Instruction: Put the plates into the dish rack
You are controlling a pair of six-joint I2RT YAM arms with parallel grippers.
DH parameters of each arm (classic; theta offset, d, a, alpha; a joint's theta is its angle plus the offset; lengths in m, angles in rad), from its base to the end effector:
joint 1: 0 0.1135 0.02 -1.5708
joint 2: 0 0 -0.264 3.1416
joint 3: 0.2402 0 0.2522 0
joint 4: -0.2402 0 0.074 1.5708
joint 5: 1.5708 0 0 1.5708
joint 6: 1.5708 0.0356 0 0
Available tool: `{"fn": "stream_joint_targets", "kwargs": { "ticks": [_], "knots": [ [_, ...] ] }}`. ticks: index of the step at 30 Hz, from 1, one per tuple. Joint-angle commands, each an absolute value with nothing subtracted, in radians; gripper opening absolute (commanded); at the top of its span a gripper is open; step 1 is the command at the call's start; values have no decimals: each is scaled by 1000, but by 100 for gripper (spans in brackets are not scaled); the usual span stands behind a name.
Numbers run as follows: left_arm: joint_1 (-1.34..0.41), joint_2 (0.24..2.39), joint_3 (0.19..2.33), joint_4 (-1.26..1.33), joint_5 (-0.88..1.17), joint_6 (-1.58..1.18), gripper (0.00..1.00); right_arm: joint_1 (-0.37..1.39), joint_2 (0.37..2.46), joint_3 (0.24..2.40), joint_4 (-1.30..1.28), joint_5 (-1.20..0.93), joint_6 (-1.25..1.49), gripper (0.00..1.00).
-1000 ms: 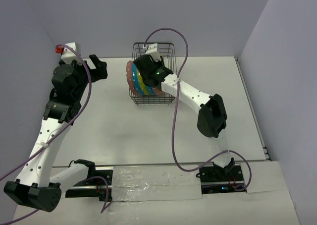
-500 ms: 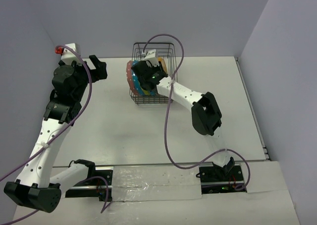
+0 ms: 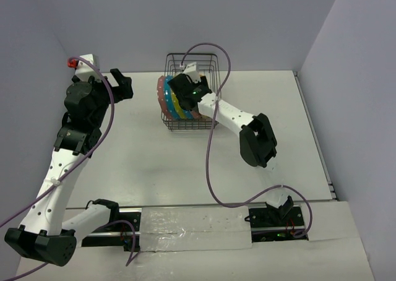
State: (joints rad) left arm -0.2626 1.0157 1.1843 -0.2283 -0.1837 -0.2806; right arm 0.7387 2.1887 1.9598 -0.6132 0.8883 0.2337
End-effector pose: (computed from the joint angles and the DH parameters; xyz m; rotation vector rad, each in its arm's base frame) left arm 0.2152 -0.0511 0.4316 -0.1561 1.6287 -0.2673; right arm 0.3804 0.3091 0.2596 -0.1530 2.0938 -0.5009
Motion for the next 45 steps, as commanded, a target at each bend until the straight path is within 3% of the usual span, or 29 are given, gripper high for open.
{"fn": "stream_joint_targets", "kwargs": {
  "ticks": [1, 2, 5, 14, 24, 28, 32, 45],
  "knots": [
    [-261, 1012, 1215, -201, -189, -279, 99, 752, 2105, 2057, -636, 787, 265, 62],
    [-259, 1015, 1224, -207, -184, -278, 99, 752, 2097, 2066, -644, 769, 264, 72],
    [-259, 1035, 1259, -239, -158, -284, 99, 750, 2045, 2075, -655, 724, 249, 82],
    [-258, 1166, 1440, -451, -11, -242, 99, 704, 1767, 1994, -646, 421, 206, 100],
    [-204, 1325, 1536, -607, 147, -255, 99, 350, 1461, 1725, -600, -32, 183, 100],
    [-76, 1413, 1493, -603, 331, -262, 99, 240, 1341, 1538, -601, -26, 86, 100],
    [50, 1491, 1468, -588, 371, -281, 99, 138, 1261, 1415, -607, -49, 66, 100],
    [106, 1457, 1348, -520, 172, -178, 99, 28, 1255, 1310, -597, -107, 98, 100]
  ]
}}
